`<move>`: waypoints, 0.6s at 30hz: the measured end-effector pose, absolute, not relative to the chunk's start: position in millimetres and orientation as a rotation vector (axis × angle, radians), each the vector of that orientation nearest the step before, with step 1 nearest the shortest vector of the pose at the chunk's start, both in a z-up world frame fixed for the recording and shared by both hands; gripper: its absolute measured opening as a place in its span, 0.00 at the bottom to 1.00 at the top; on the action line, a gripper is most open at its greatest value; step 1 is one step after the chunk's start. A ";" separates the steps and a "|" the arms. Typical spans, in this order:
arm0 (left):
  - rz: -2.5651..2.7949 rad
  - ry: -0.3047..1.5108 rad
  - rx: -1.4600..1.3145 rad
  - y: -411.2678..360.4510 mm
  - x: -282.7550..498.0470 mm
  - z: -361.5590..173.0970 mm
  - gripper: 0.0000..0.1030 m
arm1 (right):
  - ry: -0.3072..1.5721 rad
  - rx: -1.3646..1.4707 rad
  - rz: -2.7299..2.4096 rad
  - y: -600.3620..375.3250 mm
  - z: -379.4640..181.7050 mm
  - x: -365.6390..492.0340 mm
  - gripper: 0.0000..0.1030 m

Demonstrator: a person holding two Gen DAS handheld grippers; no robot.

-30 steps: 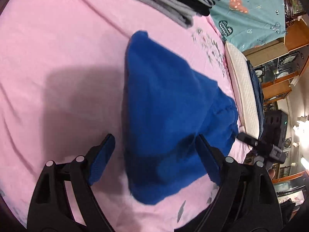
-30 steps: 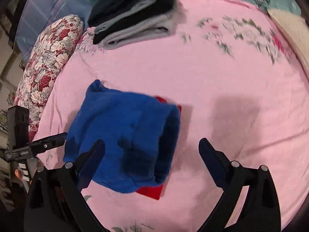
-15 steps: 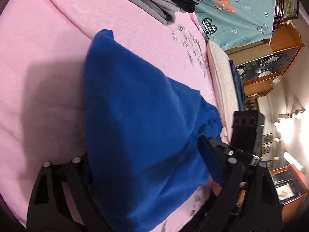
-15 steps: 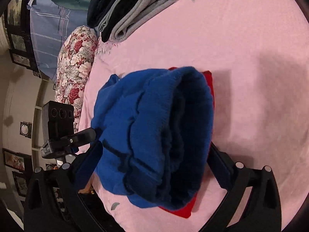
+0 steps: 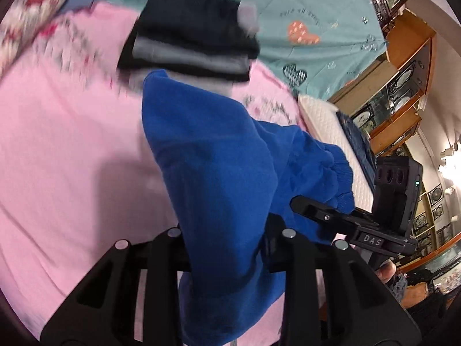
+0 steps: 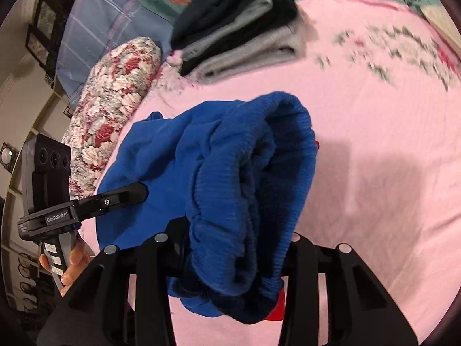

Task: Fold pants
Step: 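Grasp the folded blue pants with both tools and lift them, then place the folded pants on top of the clothes stack and release both tools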

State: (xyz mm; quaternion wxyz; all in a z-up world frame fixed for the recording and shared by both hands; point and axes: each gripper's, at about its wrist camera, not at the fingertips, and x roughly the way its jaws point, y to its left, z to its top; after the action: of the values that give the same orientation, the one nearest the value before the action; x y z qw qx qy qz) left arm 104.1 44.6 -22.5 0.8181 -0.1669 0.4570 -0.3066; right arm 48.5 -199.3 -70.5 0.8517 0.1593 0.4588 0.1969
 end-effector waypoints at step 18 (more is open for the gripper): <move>-0.315 1.060 -0.234 14.5 455.5 20.8 0.92 | 0.875 0.215 0.327 -203.4 58.1 391.7 0.49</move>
State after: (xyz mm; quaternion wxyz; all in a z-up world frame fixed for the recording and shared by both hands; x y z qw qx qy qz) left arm 455.5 14.5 20.8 0.8444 -0.1108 0.5024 -0.1494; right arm 391.7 -203.4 58.1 0.8874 0.1033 0.4208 0.1573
